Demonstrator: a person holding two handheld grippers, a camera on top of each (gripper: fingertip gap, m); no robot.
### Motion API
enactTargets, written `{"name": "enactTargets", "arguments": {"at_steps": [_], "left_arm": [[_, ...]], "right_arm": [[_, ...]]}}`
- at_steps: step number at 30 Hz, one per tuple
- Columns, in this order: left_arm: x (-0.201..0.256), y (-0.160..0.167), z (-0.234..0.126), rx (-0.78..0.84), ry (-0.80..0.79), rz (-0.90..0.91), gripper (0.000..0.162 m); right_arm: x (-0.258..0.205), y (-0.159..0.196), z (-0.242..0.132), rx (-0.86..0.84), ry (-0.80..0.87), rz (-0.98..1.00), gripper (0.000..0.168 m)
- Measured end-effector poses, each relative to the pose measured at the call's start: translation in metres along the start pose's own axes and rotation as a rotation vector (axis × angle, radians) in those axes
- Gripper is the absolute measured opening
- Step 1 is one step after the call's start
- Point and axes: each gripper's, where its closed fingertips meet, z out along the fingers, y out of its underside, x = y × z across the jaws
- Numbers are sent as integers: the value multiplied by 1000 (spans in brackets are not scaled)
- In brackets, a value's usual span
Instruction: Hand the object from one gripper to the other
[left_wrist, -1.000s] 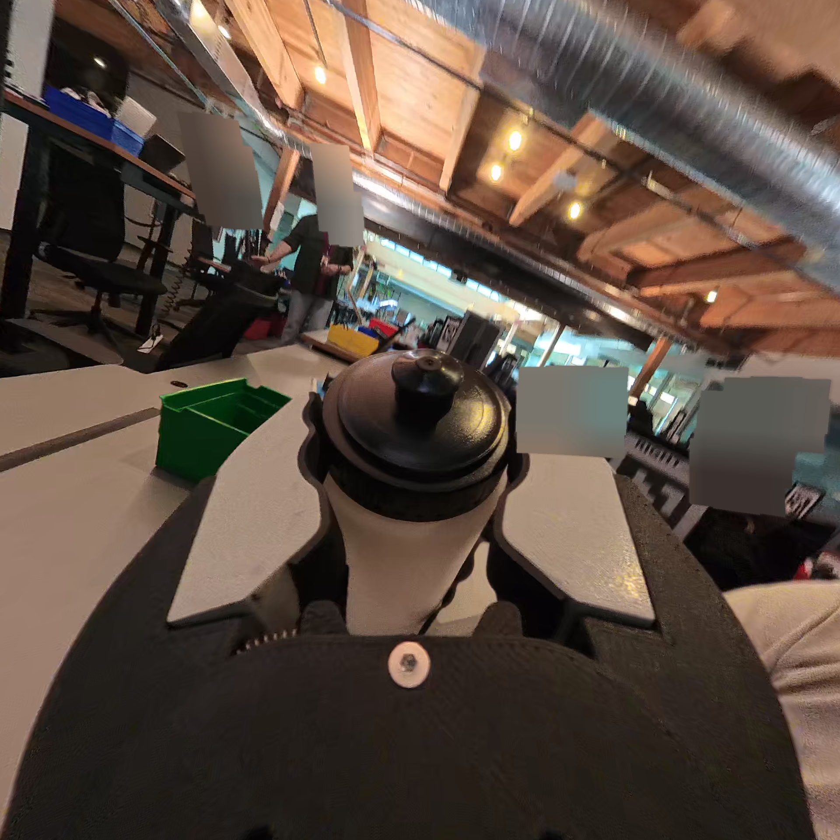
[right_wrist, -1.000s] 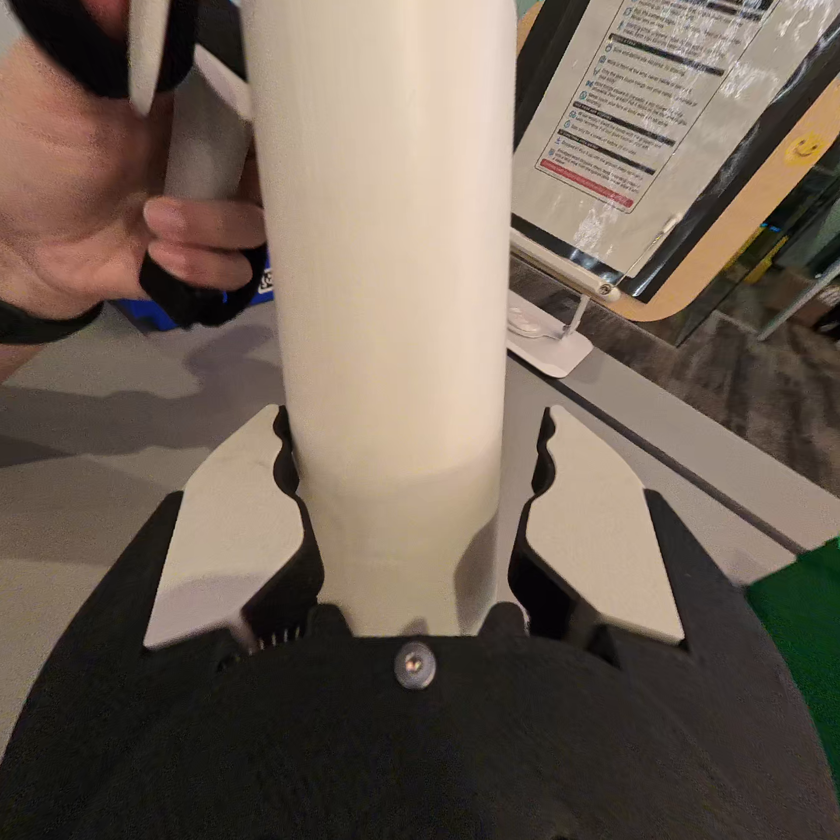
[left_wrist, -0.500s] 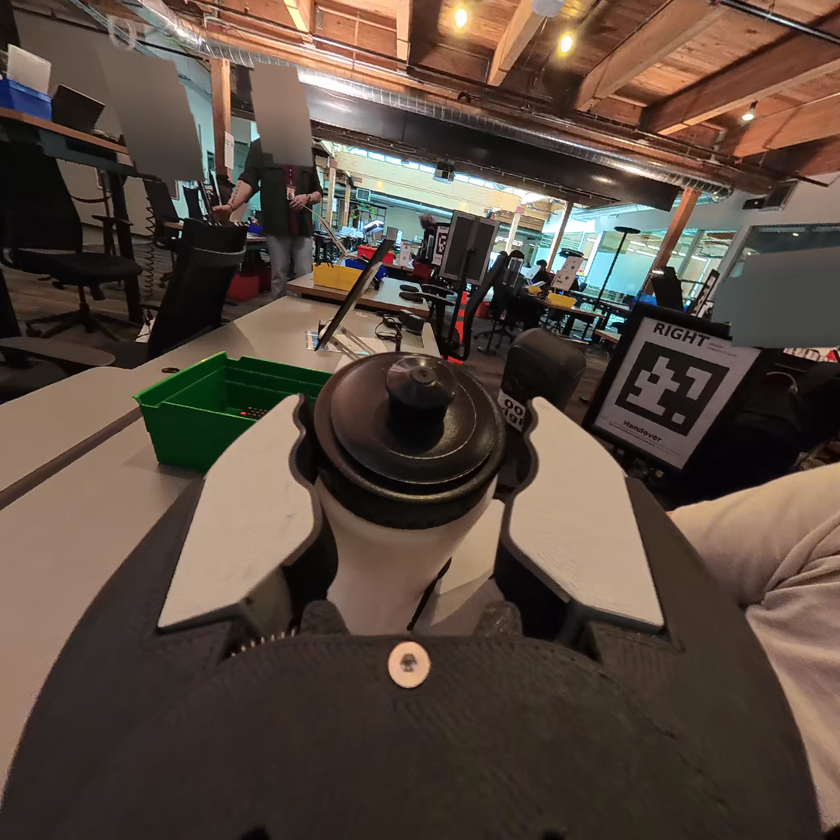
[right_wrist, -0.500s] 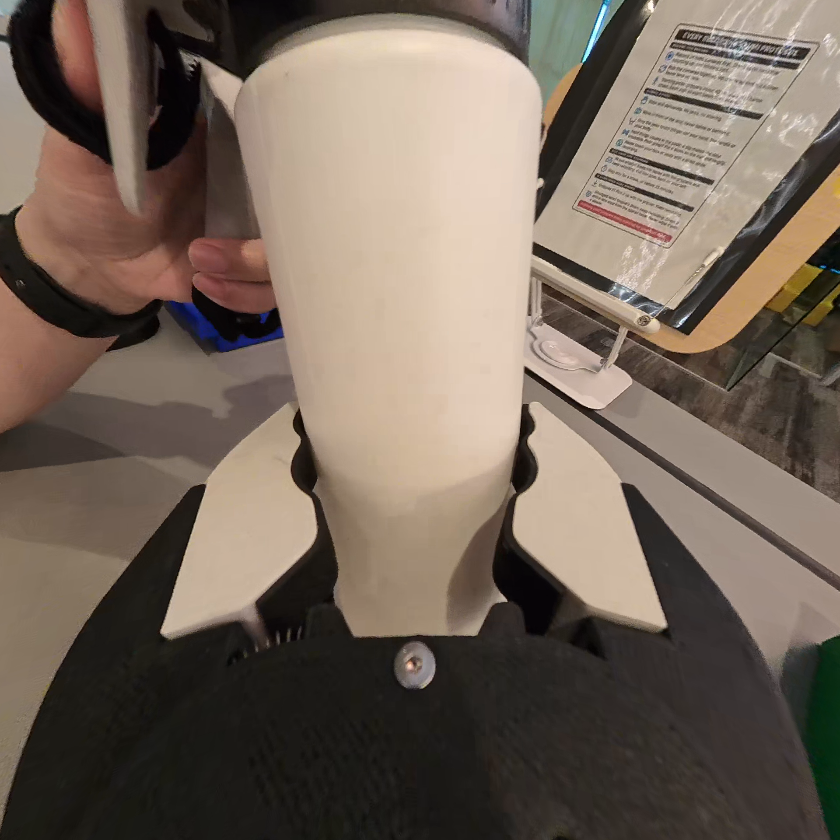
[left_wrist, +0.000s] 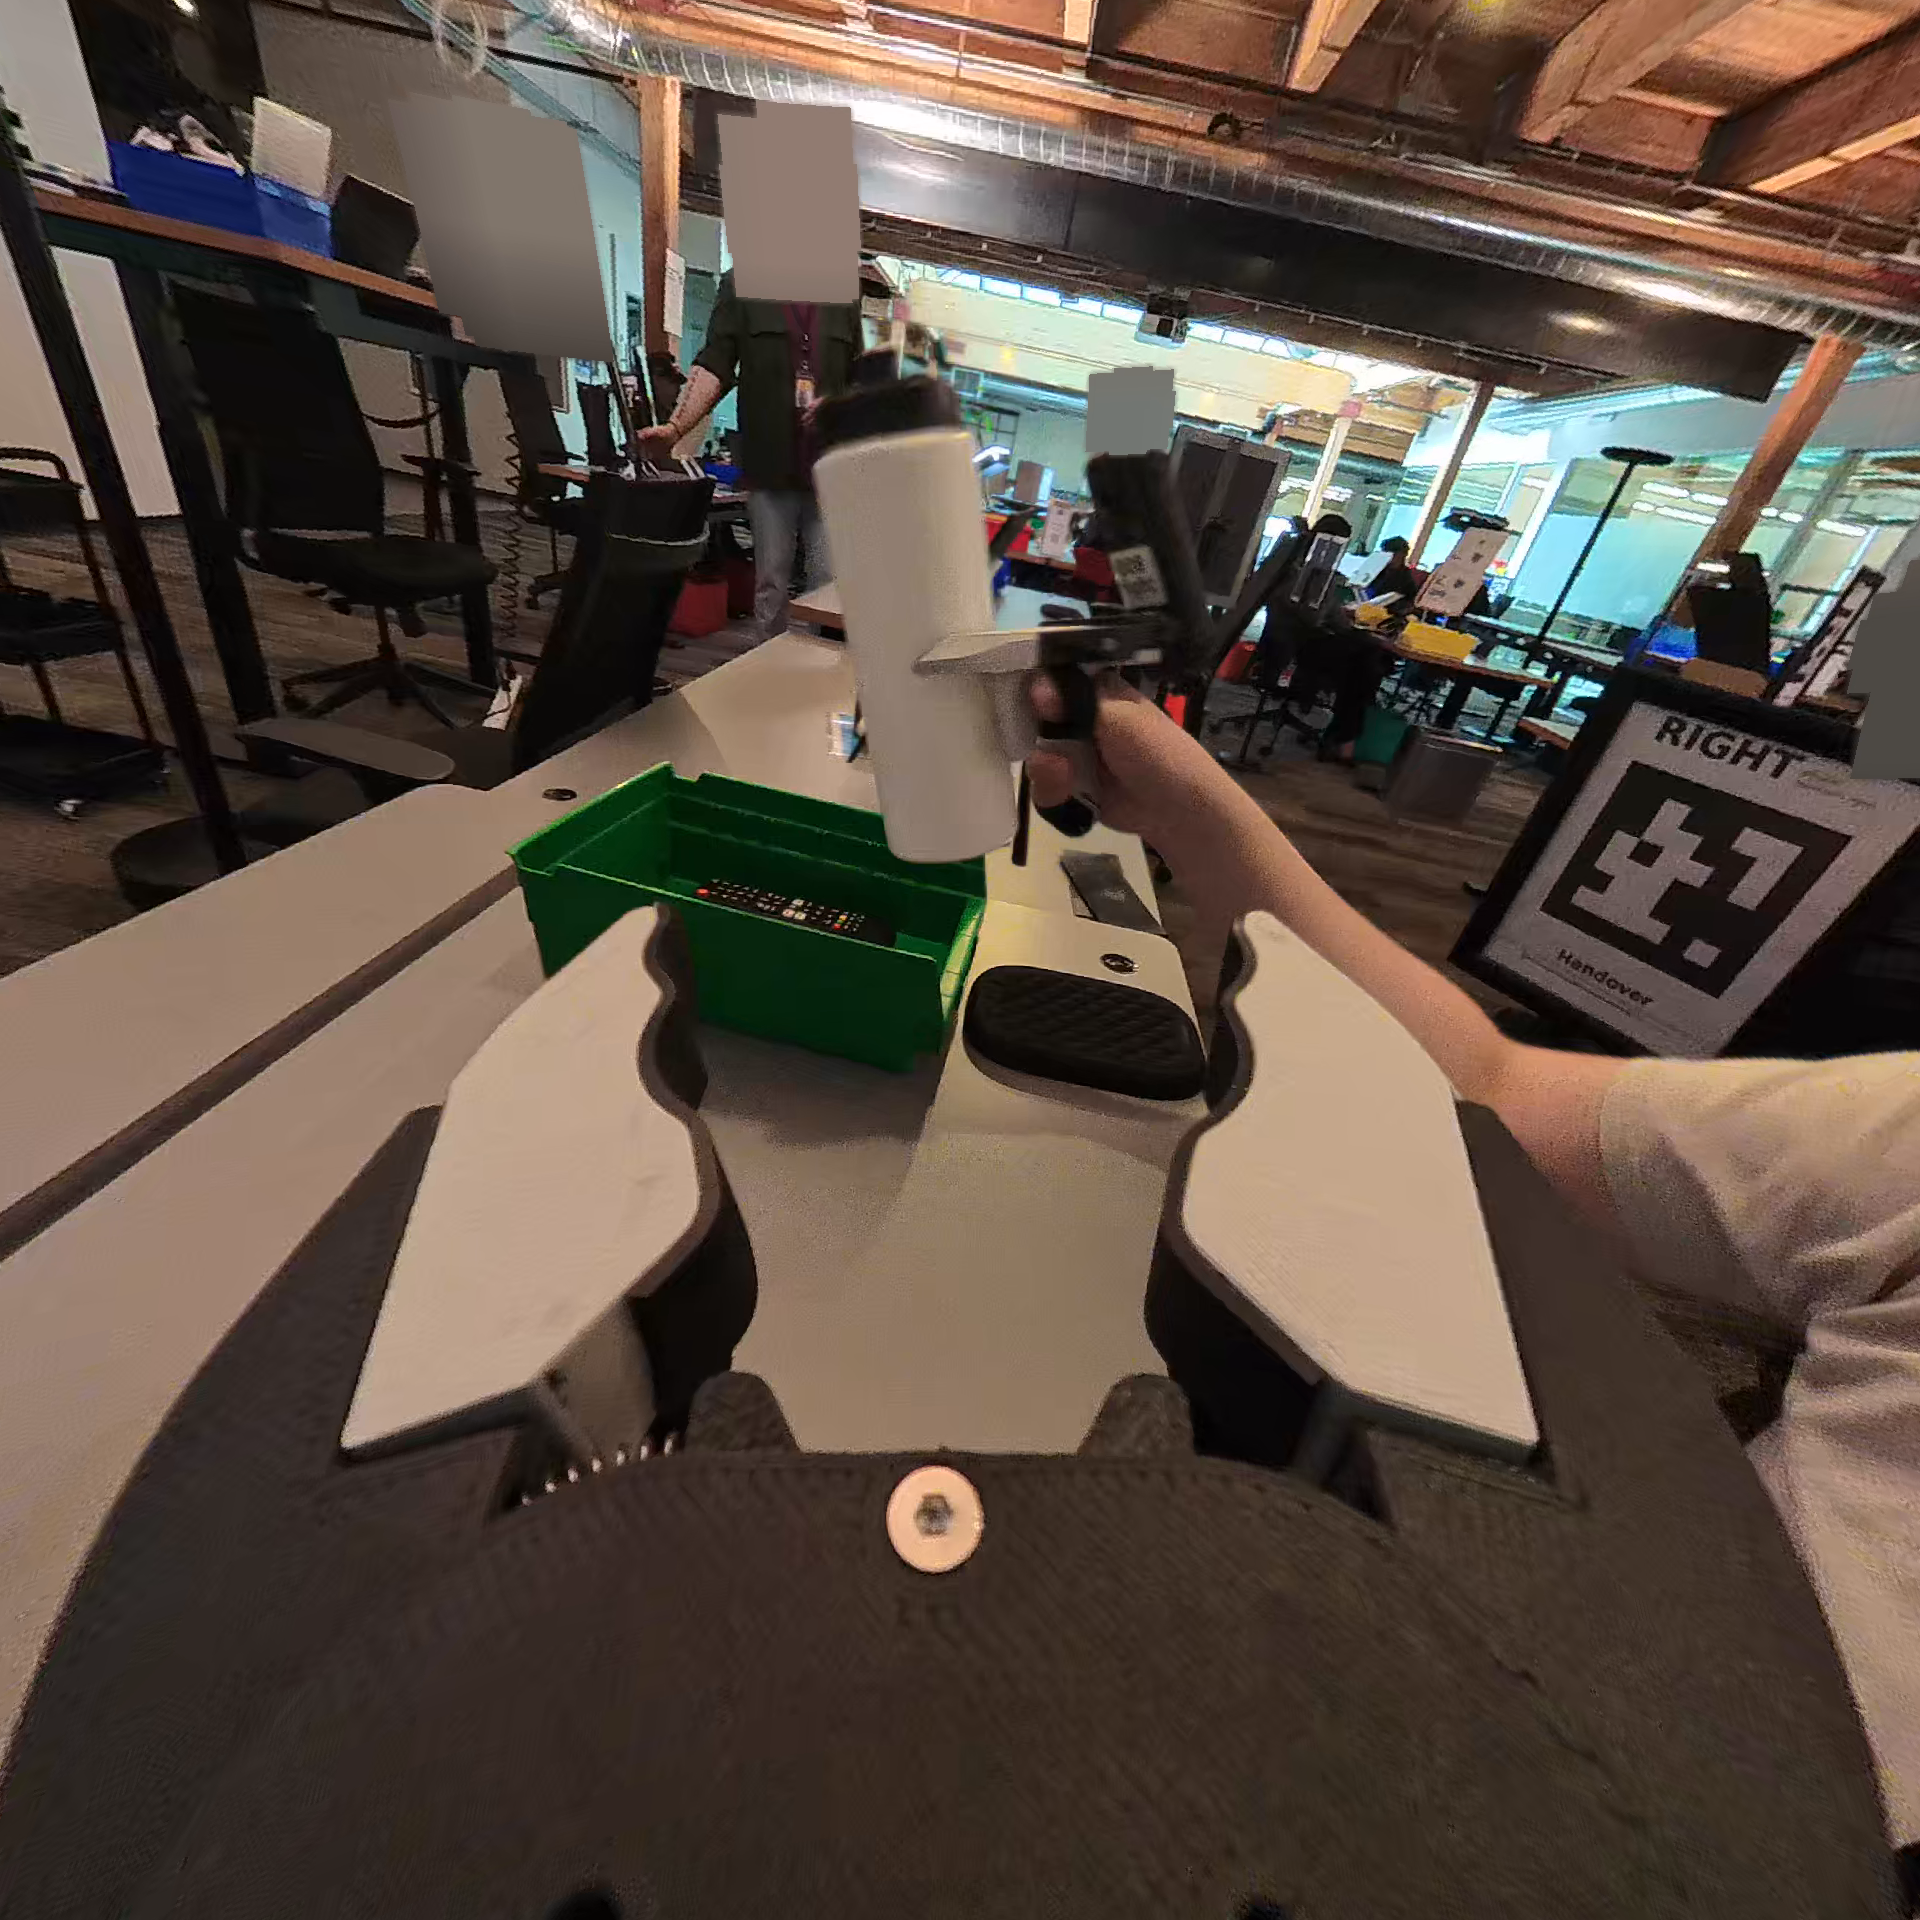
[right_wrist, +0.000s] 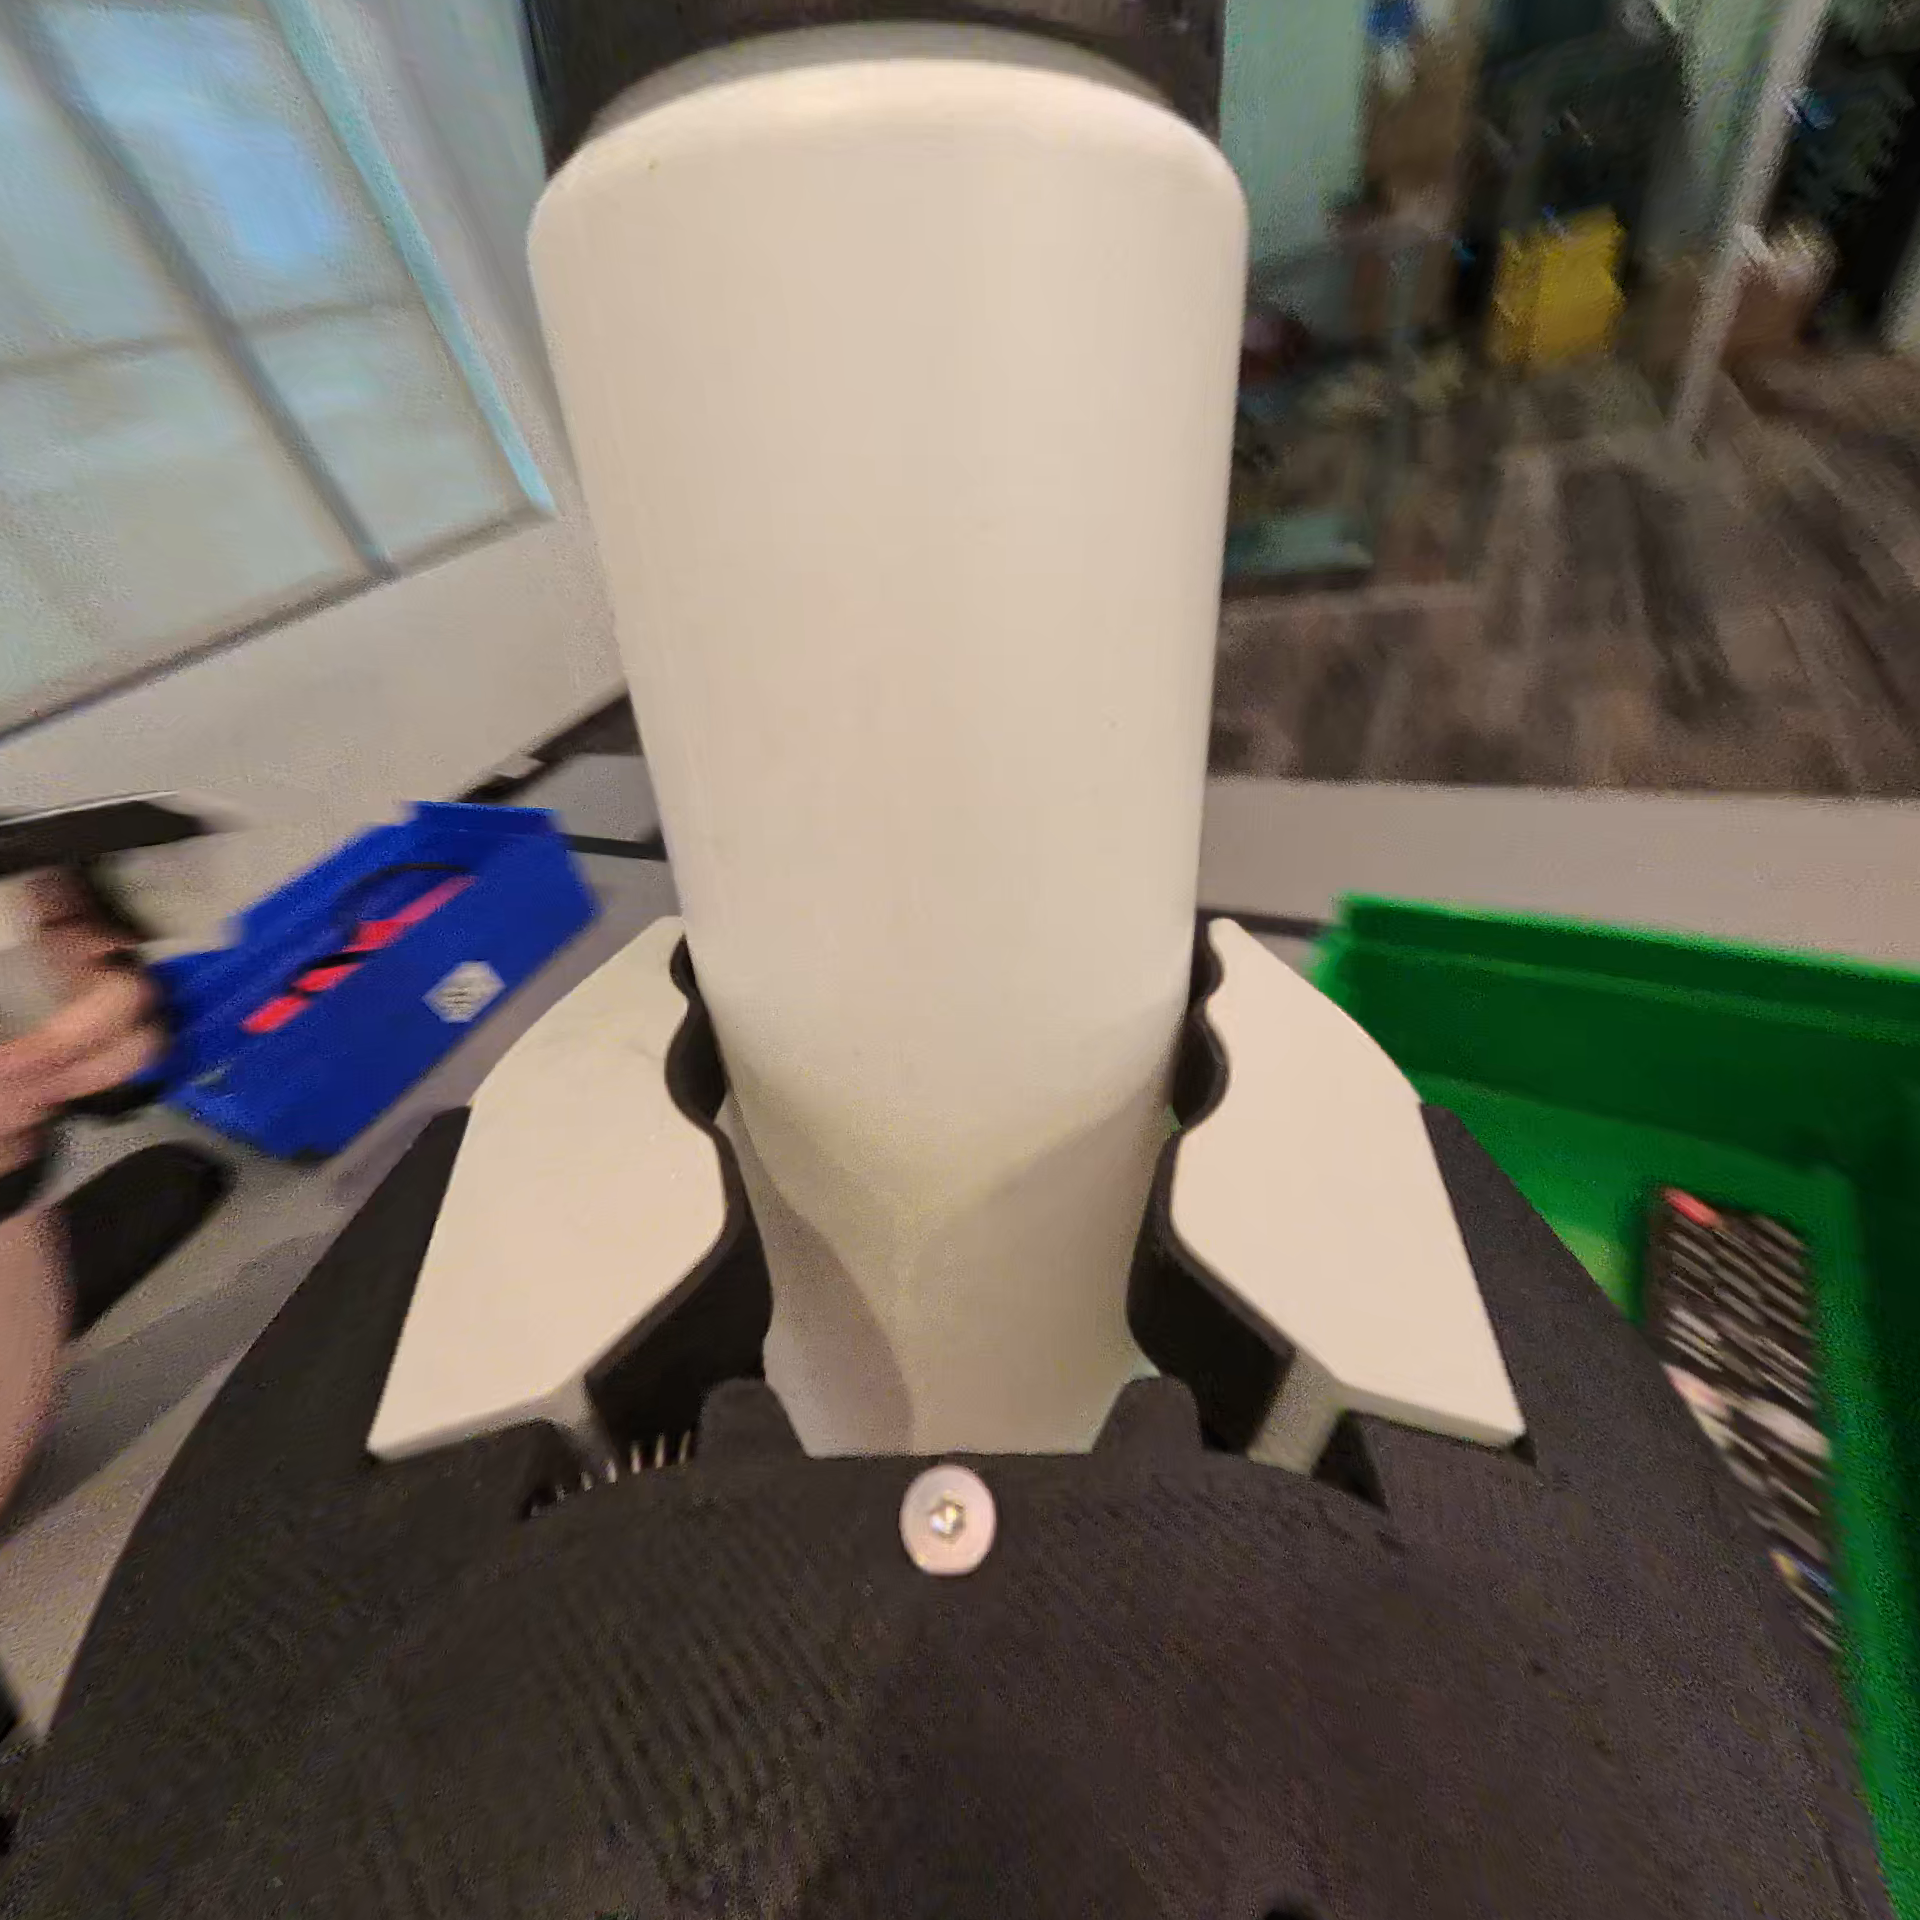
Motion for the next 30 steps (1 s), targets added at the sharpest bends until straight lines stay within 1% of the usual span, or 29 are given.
{"name": "enactTargets", "arguments": {"at_steps": [2, 3, 4, 6, 7, 9, 11, 14, 17, 21, 23, 25, 27, 28, 30], "left_arm": [[0, -3, -4, -4, -17, 14, 94], [1, -4, -6, -7, -20, 18, 94], [2, -5, -8, -13, -22, 21, 93], [3, -5, -9, -30, -28, 24, 94], [3, -4, -10, -37, -32, 25, 94], [3, -5, -12, -36, -34, 28, 93], [1, -6, -13, -34, -40, 22, 93], [-2, -4, -14, -47, -43, 10, 93], [-5, -4, -15, -51, -51, -4, 93], [-9, -8, -24, -55, -75, -21, 96], [-11, -16, -36, -41, -111, -16, 96], [-16, -26, -55, -36, -186, 6, 96], [-32, -28, -84, -90, -356, 59, 96], [-44, -26, -104, -146, -480, 94, 95], [-71, -14, -161, -299, -779, 134, 95]], "right_arm": [[71, 23, 12, -190, 173, 45, 88], [98, 41, 17, -291, 232, 80, 88], [116, 61, 23, -383, 255, 135, 88], [135, 103, 35, -549, 260, 256, 88], [144, 123, 40, -624, 283, 285, 88], [164, 159, 43, -754, 363, 275, 88], [176, 184, 46, -843, 408, 266, 88], [181, 204, 51, -906, 415, 310, 88], [191, 204, 51, -941, 483, 292, 88], [201, 194, 36, -1070, 574, 155, 87], [204, 173, 36, -1023, 604, 71, 87], [199, 151, 40, -937, 595, 36, 86], [190, 130, 43, -837, 572, 14, 85], [182, 118, 45, -773, 551, 7, 84], [159, 90, 49, -597, 496, -15, 80]]}}
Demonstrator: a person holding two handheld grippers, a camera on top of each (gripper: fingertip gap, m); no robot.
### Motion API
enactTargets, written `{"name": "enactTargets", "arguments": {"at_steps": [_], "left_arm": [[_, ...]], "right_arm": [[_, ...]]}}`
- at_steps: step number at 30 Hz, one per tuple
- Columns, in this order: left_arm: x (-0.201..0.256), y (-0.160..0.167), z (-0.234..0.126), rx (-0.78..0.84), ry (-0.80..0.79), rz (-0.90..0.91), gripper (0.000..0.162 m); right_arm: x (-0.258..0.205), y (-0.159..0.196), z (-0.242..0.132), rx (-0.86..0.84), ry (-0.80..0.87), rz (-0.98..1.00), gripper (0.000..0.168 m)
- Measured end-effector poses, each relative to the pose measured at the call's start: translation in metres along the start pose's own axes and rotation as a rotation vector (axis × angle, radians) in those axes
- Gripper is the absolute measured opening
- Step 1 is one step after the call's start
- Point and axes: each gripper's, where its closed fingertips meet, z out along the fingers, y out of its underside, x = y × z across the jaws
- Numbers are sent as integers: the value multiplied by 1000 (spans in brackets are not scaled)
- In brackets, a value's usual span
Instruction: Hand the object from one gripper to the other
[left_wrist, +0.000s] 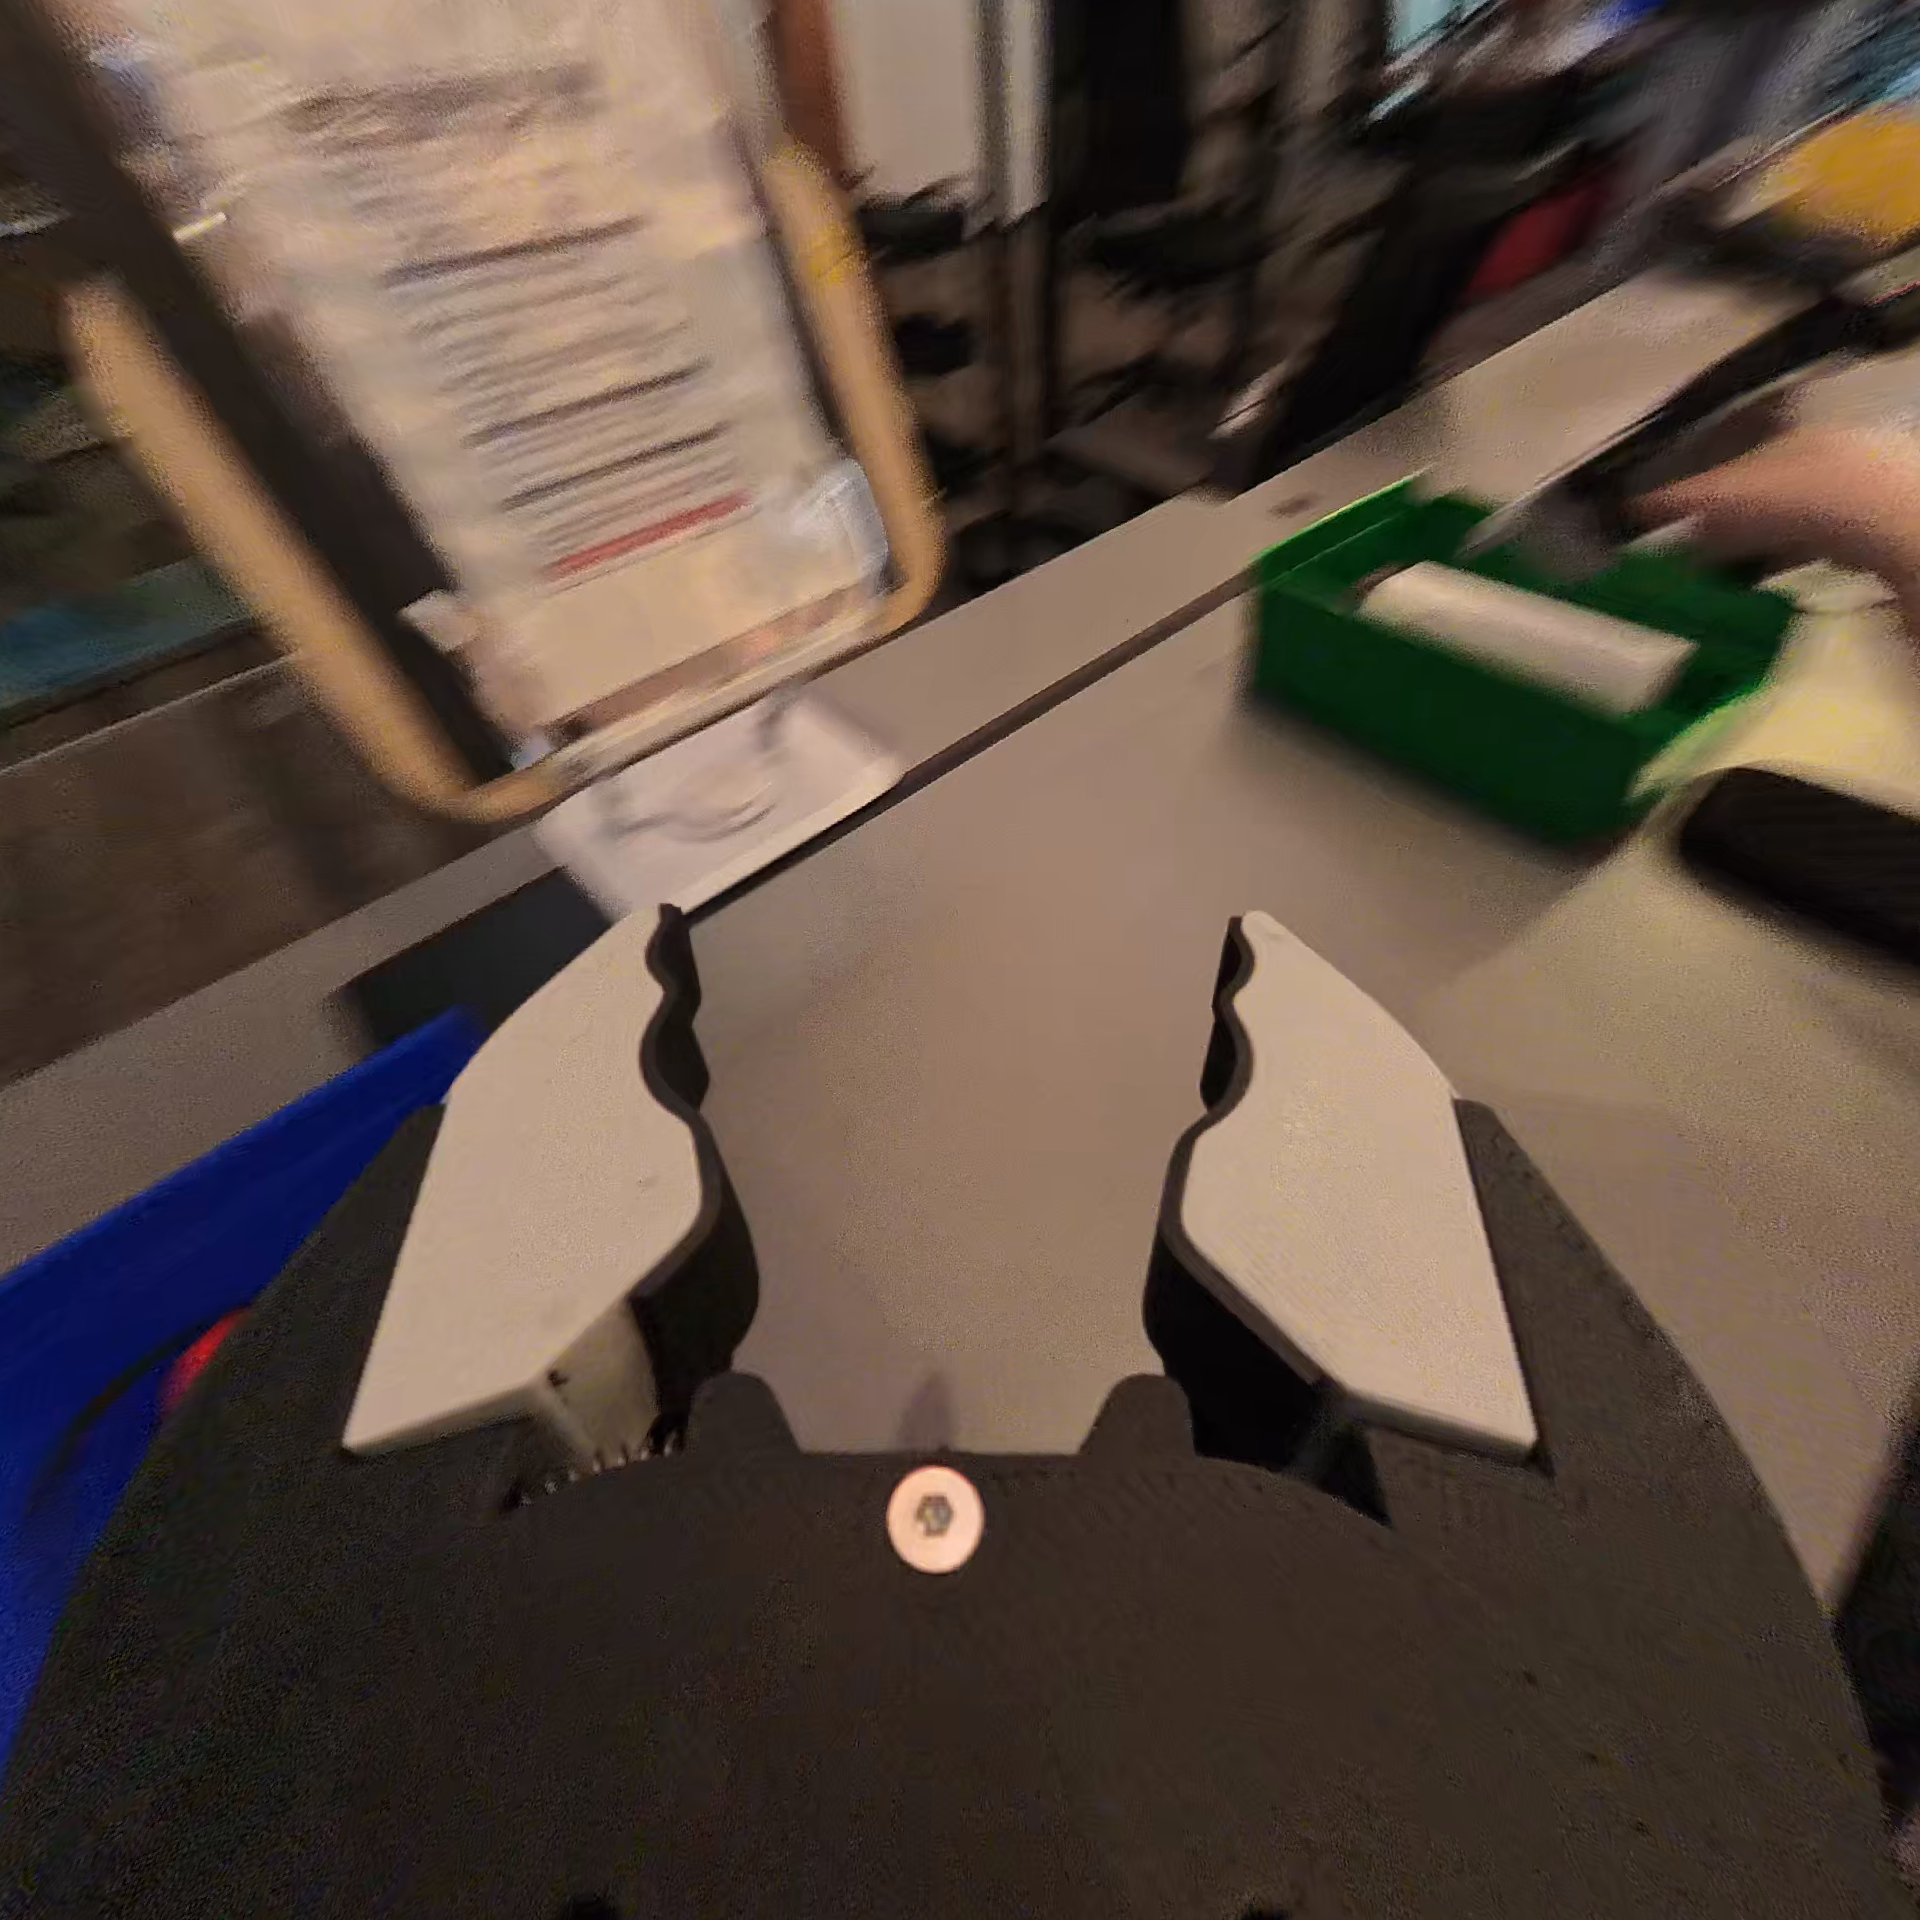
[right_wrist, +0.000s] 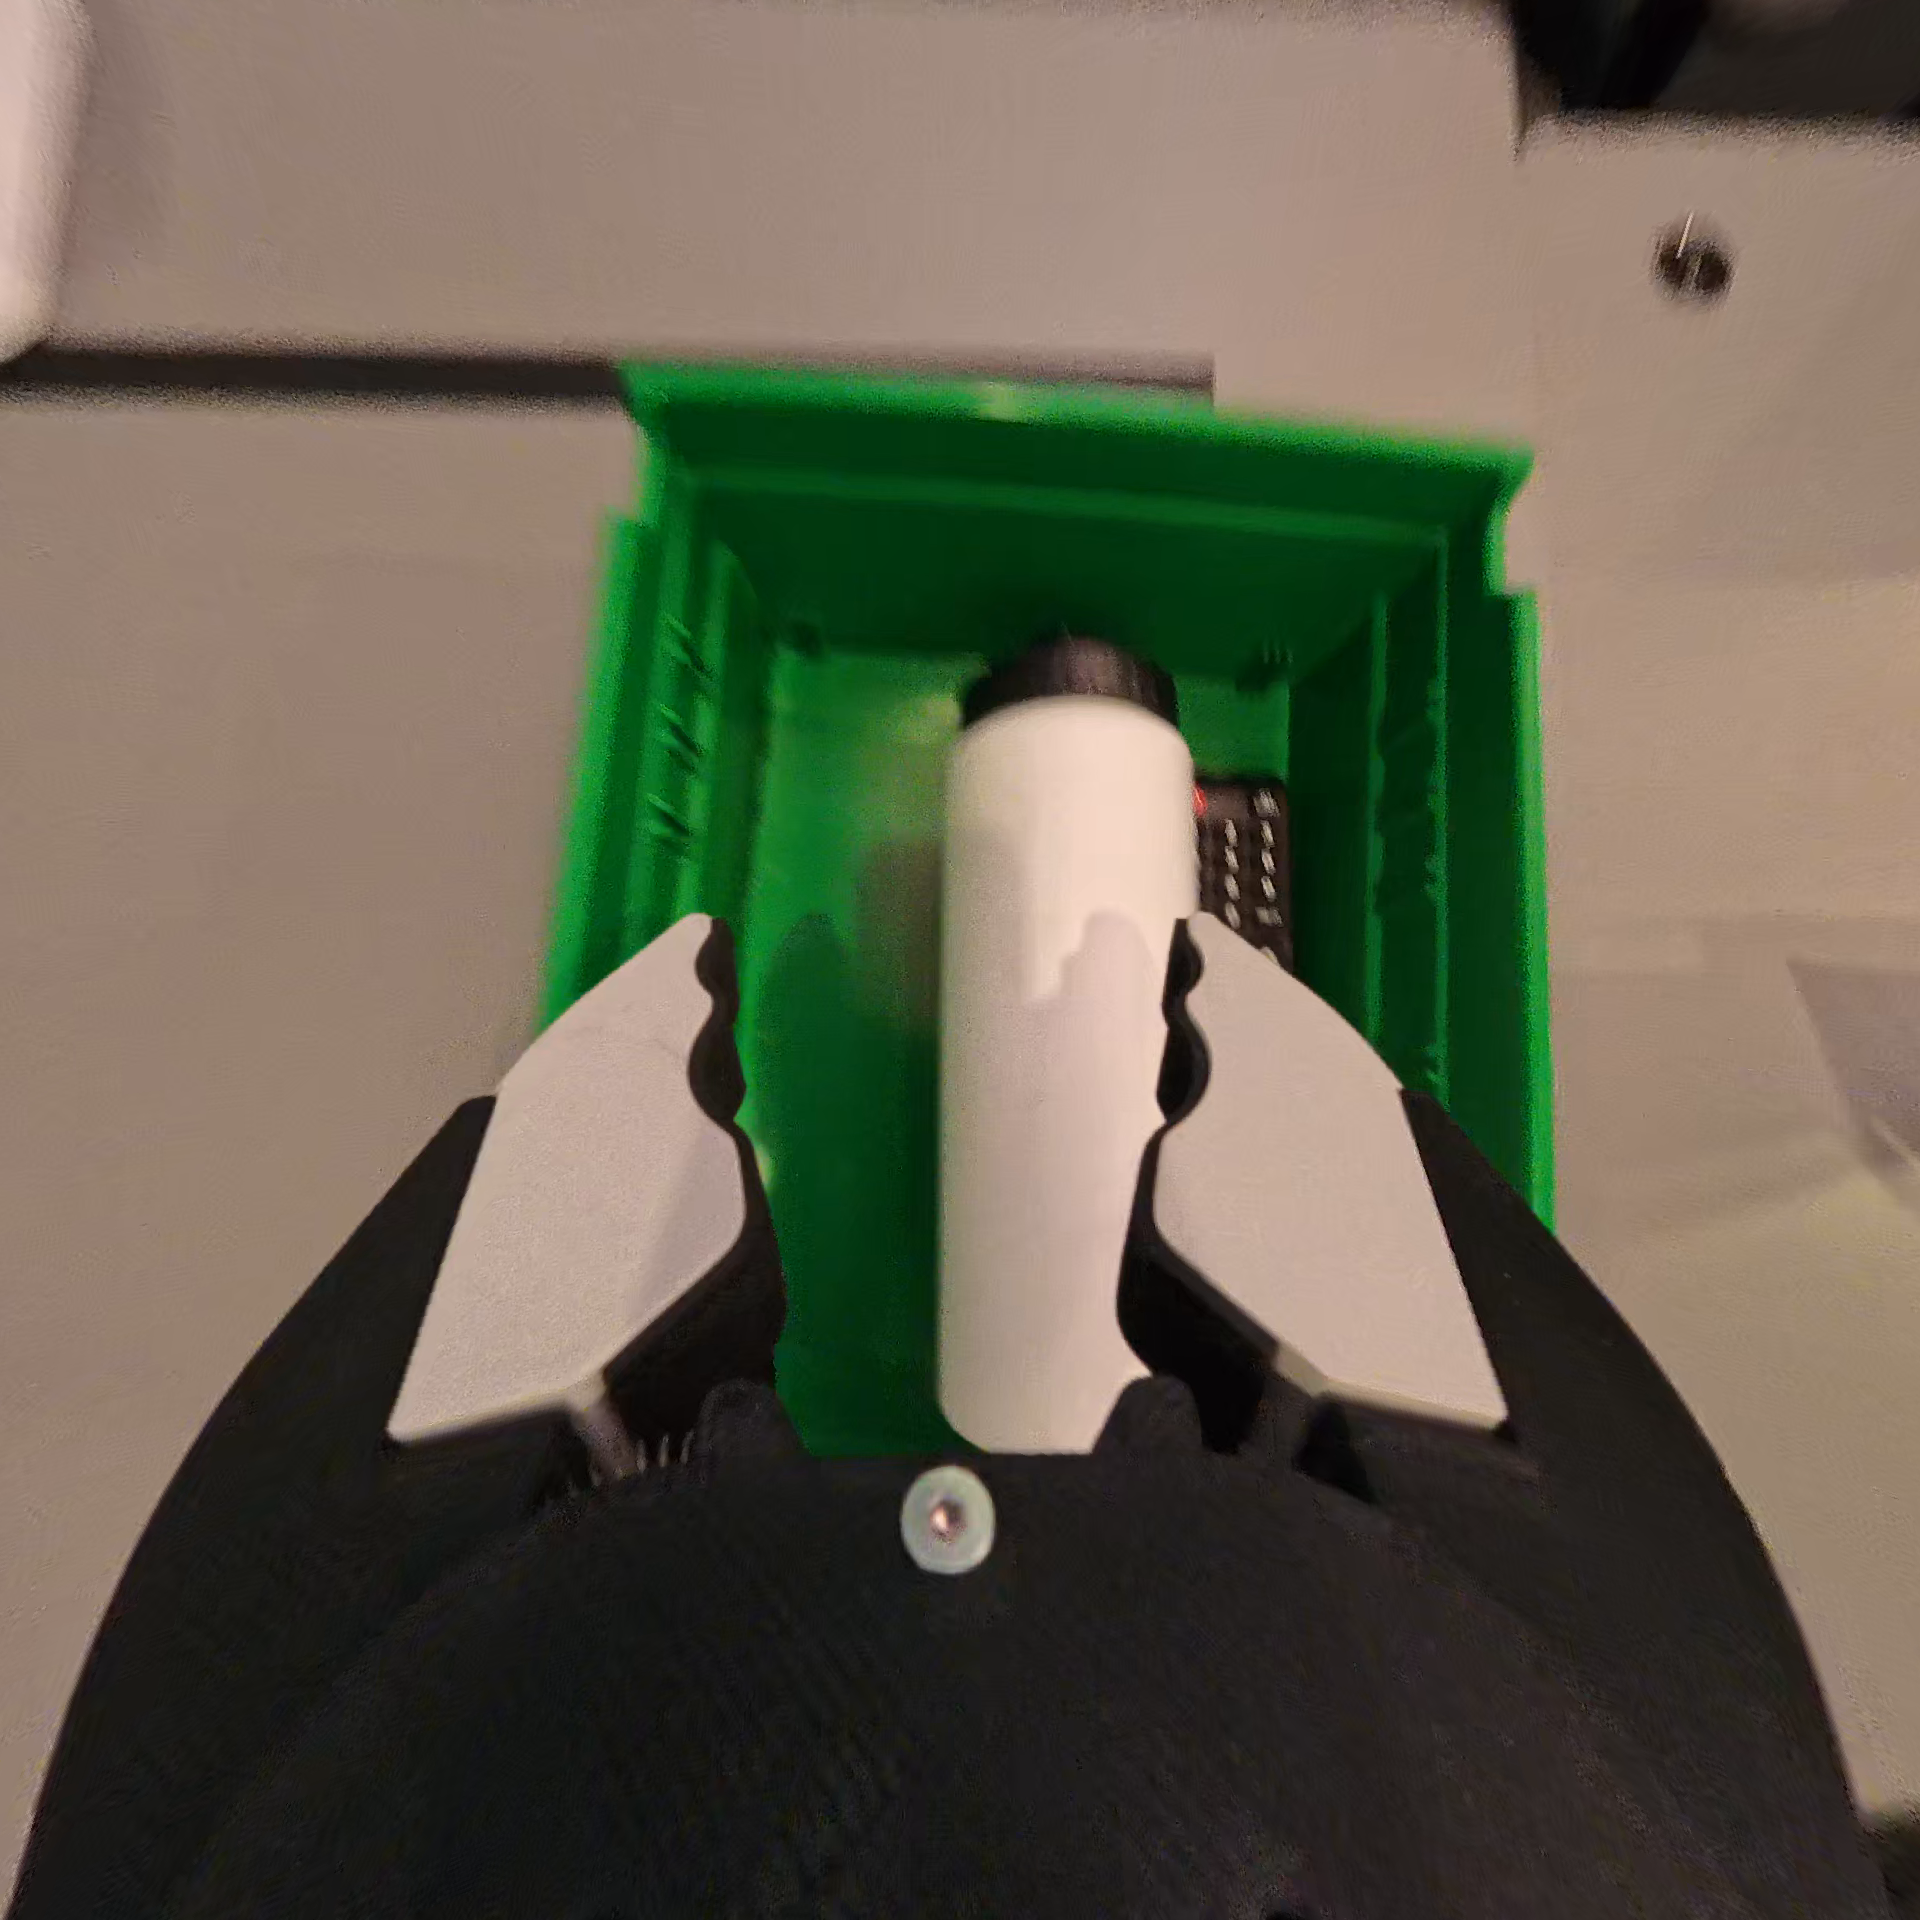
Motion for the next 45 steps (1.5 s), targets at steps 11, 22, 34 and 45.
{"name": "enactTargets", "arguments": {"at_steps": [11, 22, 34, 45], "left_arm": [[-155, 168, -36, -583, -382, -350, 69], [-221, 232, 18, -575, -464, -432, 57], [-213, 249, 31, -666, -400, -370, 43], [-196, 136, -1, -286, -395, -273, 39]], "right_arm": [[-193, -69, -119, 591, -372, -234, 69], [-238, -73, -104, 573, -376, -448, 67], [-256, -64, -100, 538, -380, -535, 67], [-283, -64, -117, 644, -367, -657, 66]]}}
